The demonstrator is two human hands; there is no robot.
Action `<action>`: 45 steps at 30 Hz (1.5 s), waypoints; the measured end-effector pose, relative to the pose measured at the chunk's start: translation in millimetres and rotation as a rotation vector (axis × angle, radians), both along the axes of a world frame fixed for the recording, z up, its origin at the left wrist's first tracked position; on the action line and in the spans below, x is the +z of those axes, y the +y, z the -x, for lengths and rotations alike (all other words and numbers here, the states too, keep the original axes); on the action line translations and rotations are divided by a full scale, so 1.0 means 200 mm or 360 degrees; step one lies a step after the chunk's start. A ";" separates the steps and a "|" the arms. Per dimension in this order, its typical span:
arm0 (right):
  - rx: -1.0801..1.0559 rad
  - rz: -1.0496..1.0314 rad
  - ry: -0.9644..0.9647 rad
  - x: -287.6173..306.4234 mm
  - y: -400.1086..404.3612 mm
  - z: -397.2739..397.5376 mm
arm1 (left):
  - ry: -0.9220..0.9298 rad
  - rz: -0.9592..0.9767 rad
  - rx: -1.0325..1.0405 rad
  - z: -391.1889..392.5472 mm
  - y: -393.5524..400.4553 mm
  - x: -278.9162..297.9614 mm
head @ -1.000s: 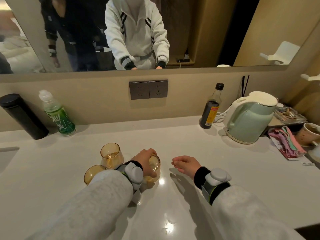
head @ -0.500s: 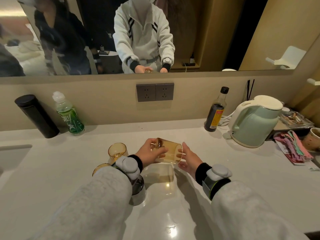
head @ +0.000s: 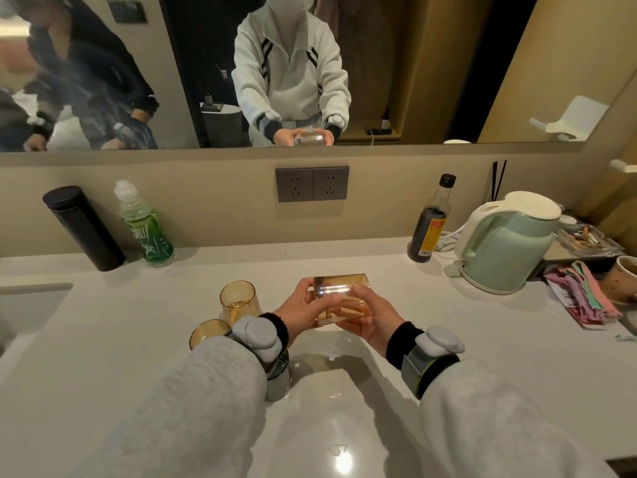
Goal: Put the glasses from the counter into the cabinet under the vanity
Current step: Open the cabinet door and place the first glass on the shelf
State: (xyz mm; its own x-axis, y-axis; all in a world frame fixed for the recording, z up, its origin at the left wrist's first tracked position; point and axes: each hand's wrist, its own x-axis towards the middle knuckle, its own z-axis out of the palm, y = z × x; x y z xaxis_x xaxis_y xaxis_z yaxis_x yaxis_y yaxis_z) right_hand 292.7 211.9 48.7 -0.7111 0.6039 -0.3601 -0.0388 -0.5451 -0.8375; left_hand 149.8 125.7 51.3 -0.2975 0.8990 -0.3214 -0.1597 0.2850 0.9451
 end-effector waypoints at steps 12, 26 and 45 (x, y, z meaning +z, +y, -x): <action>0.0061 -0.0744 -0.0444 0.08 0.04 -0.02 | 0.0595 0.0048 -0.0289 0.03 -0.04 0.04; 0.0253 -0.0908 -0.0390 0.11 -0.03 -0.05 | 0.0592 -0.0063 -0.0045 -0.19 -0.10 0.05; 0.0382 -0.0795 -0.0294 -0.03 -0.26 -0.37 | 0.0721 0.0086 -0.0089 -0.47 -0.35 -0.04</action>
State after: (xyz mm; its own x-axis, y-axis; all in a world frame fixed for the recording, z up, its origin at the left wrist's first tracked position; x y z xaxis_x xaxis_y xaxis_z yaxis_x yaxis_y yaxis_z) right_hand 366.3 158.9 42.1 -0.8015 0.5619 -0.2045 0.2085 -0.0579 -0.9763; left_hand 244.7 56.0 44.3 -0.3703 0.9032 -0.2169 0.2830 0.3321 0.8998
